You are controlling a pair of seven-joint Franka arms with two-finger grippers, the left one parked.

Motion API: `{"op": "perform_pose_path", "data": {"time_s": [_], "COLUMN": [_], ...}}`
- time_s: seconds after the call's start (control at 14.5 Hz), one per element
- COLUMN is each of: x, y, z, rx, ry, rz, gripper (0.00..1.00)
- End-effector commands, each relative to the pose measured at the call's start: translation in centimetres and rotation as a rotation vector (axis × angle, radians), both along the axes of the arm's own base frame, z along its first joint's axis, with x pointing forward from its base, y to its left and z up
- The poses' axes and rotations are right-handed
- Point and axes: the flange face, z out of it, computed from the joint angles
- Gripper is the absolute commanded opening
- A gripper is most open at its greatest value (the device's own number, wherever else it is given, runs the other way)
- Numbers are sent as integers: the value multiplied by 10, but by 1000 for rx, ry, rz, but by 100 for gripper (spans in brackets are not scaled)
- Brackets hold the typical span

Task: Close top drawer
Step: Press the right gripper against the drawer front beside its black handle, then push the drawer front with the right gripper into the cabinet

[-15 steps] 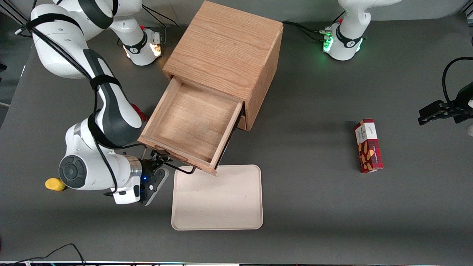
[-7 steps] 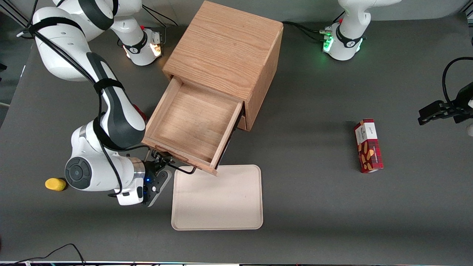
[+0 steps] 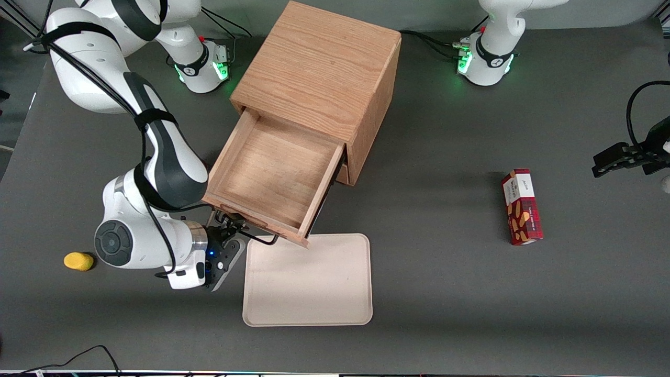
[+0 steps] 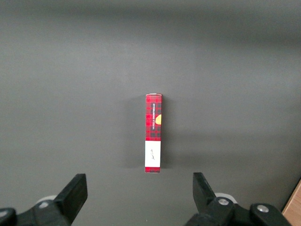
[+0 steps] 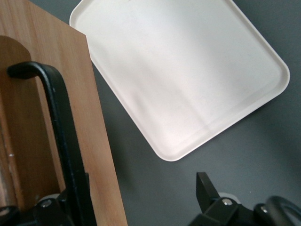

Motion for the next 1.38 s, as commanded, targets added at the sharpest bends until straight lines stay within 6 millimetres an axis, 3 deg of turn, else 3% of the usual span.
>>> {"op": "perform_pose_path", "data": {"time_s": [0.0,0.62,0.96,1.31], "x": [-20,-62,-89,-121], "y": [10,30,48,81], "z": [5,16,21,21], "rx": [-15,-48,-24,-32], "ry": [-3,-19,-6,-10], "rz": [22,38,52,76], "gripper": [100,100,100,100]}}
